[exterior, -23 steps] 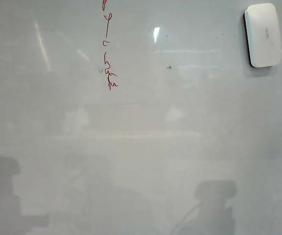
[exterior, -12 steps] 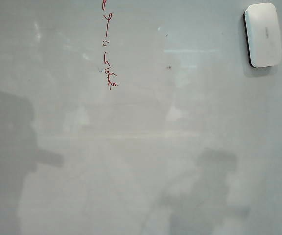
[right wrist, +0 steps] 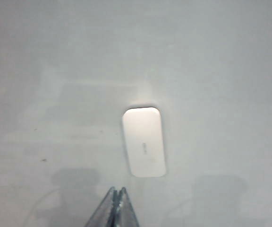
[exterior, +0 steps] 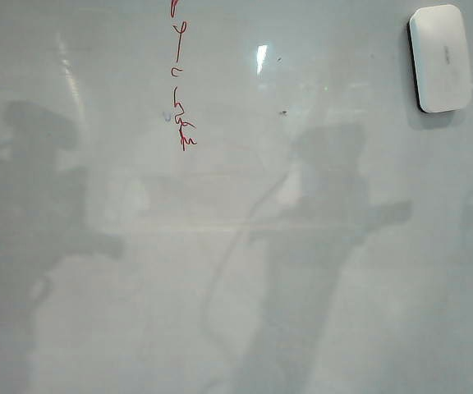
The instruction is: Grab the whiteboard eraser that is attached to the surface of the whiteboard and use it to clean the writing on the whiteboard.
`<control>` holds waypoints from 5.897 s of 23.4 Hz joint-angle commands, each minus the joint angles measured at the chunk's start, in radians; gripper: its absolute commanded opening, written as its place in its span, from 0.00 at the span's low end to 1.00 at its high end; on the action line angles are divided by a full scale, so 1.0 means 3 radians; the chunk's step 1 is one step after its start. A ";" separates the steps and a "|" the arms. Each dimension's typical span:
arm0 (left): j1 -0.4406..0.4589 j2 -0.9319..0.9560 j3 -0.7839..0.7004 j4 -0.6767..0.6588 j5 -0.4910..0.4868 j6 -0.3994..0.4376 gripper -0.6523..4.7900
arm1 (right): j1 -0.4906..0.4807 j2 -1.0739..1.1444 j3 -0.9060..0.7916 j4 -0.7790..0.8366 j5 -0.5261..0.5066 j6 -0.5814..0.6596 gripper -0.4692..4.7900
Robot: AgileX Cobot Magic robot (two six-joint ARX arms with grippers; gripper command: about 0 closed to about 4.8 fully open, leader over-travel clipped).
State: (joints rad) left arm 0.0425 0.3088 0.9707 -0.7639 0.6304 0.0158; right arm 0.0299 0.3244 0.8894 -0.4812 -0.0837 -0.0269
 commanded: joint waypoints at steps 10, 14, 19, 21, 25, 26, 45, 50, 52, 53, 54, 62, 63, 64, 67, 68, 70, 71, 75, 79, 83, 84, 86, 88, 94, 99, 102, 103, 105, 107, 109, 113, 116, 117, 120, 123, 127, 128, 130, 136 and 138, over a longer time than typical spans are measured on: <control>-0.0004 0.0128 0.0018 0.0032 0.0234 0.0356 0.12 | 0.0027 0.0406 -0.1207 0.1874 0.0359 -0.0031 0.39; -0.0004 0.0128 0.0018 0.0029 0.0247 0.0331 0.12 | 0.0025 0.0779 -0.1643 0.2621 0.0373 -0.0196 0.42; -0.0004 0.0126 0.0018 -0.0094 0.0384 0.0247 0.12 | 0.0024 0.1526 -0.1656 0.3348 0.0416 -0.0287 0.55; -0.0004 0.0126 0.0018 -0.0127 0.0384 0.0245 0.12 | 0.0025 0.1766 -0.1654 0.3649 0.0435 -0.0287 0.64; -0.0004 0.0126 0.0018 -0.0220 0.0383 0.0247 0.12 | 0.0029 0.2155 -0.1617 0.4068 0.0427 -0.0285 0.69; -0.0004 0.0126 0.0018 -0.0240 0.0384 0.0247 0.12 | 0.0032 0.2246 -0.1595 0.4142 0.0412 -0.0284 0.70; -0.0003 0.0126 0.0018 -0.0294 0.0381 0.0249 0.12 | 0.0231 0.3030 -0.1029 0.4332 0.0599 -0.0559 0.93; -0.0003 0.0126 0.0018 -0.0294 0.0381 0.0271 0.12 | 0.0231 0.3159 -0.0927 0.4328 0.0664 -0.0640 1.00; -0.0003 0.0126 0.0018 -0.0294 0.0381 0.0271 0.12 | 0.0231 0.3222 -0.0882 0.4322 0.0659 -0.0638 1.00; -0.0003 0.0126 0.0018 -0.0294 0.0381 0.0271 0.12 | 0.0231 0.3253 -0.0865 0.4322 0.0660 -0.0638 1.00; -0.0003 0.0126 0.0018 -0.0294 0.0381 0.0271 0.12 | 0.0231 0.3285 -0.0847 0.4325 0.0659 -0.0640 1.00; -0.0003 0.0126 0.0018 -0.0294 0.0380 0.0271 0.12 | 0.0231 0.3530 -0.0670 0.4334 0.0661 -0.0636 1.00; -0.0003 0.0126 0.0018 -0.0294 0.0380 0.0271 0.12 | 0.0231 0.3534 -0.0657 0.4335 0.0661 -0.0637 1.00; -0.0003 0.0126 0.0018 -0.0295 0.0380 0.0271 0.12 | 0.0231 0.3543 -0.0641 0.4335 0.0660 -0.0636 1.00; -0.0003 0.0126 0.0018 -0.0294 0.0374 0.0272 0.12 | 0.0231 0.3544 -0.0595 0.4327 0.0660 -0.0637 0.90; -0.0003 0.0126 0.0018 -0.0294 0.0367 0.0272 0.12 | 0.0231 0.3544 -0.0585 0.4330 0.0660 -0.0637 0.84; -0.0003 0.0126 0.0018 -0.0294 0.0366 0.0272 0.12 | 0.0234 0.3541 -0.0582 0.4281 0.0659 -0.0637 0.71; -0.0003 0.0126 0.0018 -0.0294 0.0365 0.0272 0.12 | 0.0234 0.3536 -0.0582 0.4251 0.0659 -0.0637 0.66; -0.0003 0.0126 0.0018 -0.0294 0.0356 0.0272 0.12 | 0.0235 0.3508 -0.0582 0.4201 0.0659 -0.0638 0.55; -0.0003 0.0126 0.0018 -0.0294 0.0356 0.0272 0.12 | 0.0315 0.3344 -0.0582 0.4002 0.0647 -0.0692 0.42; -0.0003 0.0126 0.0018 -0.0294 0.0357 0.0272 0.12 | 0.0680 0.3014 -0.0523 0.3511 0.0664 -0.1514 0.42; -0.0003 0.0126 0.0018 -0.0294 0.0357 0.0272 0.12 | 0.0952 0.2899 -0.0403 0.3193 0.0758 -0.2079 0.42; -0.0003 0.0126 0.0018 -0.0294 0.0357 0.0271 0.12 | 0.1399 0.2861 -0.0094 0.2758 0.1143 -0.2649 0.42; -0.0003 0.0126 0.0018 -0.0294 0.0359 0.0271 0.12 | 0.1643 0.2902 0.0149 0.2525 0.1369 -0.2820 0.43; -0.0003 0.0126 0.0018 -0.0294 0.0359 0.0271 0.12 | 0.2410 0.3515 0.1270 0.2106 0.2098 -0.3437 0.43; -0.0003 0.0126 0.0018 -0.0294 0.0357 0.0271 0.12 | 0.2689 0.4114 0.1848 0.2104 0.2607 -0.4030 0.44; -0.0003 0.0126 0.0018 -0.0294 0.0359 0.0271 0.12 | 0.2795 0.4386 0.2118 0.2103 0.2886 -0.4339 0.48; -0.0003 0.0126 0.0018 -0.0294 0.0359 0.0271 0.12 | 0.2825 0.4465 0.2205 0.2103 0.2956 -0.4391 0.48; -0.0003 0.0126 0.0018 -0.0294 0.0357 0.0271 0.12 | 0.2878 0.4613 0.2387 0.2088 0.3072 -0.4501 0.49; -0.0003 0.0126 0.0018 -0.0294 0.0357 0.0271 0.12 | 0.2908 0.4725 0.2552 0.2010 0.3104 -0.4564 0.49; -0.0003 0.0126 0.0018 -0.0294 0.0359 0.0271 0.12 | 0.2955 0.4815 0.2708 0.1902 0.3101 -0.4561 0.49; -0.0003 0.0126 0.0018 -0.0294 0.0359 0.0271 0.12 | 0.2962 0.4860 0.2735 0.1742 0.3043 -0.4541 0.49; -0.0001 0.0126 0.0018 -0.0294 0.0360 0.0271 0.12 | 0.2944 0.4917 0.2734 0.1619 0.3076 -0.4463 0.49; -0.0001 0.0126 0.0018 -0.0294 0.0359 0.0271 0.12 | 0.2936 0.4948 0.2734 0.1591 0.3067 -0.4442 0.49; -0.0001 0.0126 0.0018 -0.0295 0.0359 0.0271 0.12 | 0.2935 0.4994 0.2734 0.1587 0.3106 -0.4448 0.49; -0.0001 0.0126 0.0018 -0.0294 0.0359 0.0271 0.12 | 0.2935 0.4991 0.2738 0.1596 0.3148 -0.4472 0.49; -0.0001 0.0126 0.0018 -0.0294 0.0359 0.0271 0.12 | 0.2936 0.4985 0.2781 0.1626 0.3274 -0.4546 0.49; -0.0001 0.0126 0.0018 -0.0294 0.0359 0.0271 0.12 | 0.2936 0.4983 0.2791 0.1640 0.3274 -0.4554 0.49; -0.0001 0.0126 0.0018 -0.0294 0.0359 0.0271 0.12 | 0.2935 0.4980 0.2823 0.1637 0.3274 -0.4562 0.49; -0.0001 0.0126 0.0018 -0.0294 0.0359 0.0271 0.12 | 0.2925 0.4980 0.2825 0.1795 0.3105 -0.4688 0.49; -0.0001 0.0126 0.0018 -0.0294 0.0359 0.0271 0.12 | 0.2922 0.4980 0.2825 0.1794 0.2978 -0.4679 0.49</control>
State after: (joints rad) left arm 0.0422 0.3470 0.9737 -0.8574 0.7338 0.0944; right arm 0.9077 1.8259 1.7267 0.0017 0.8616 -1.4338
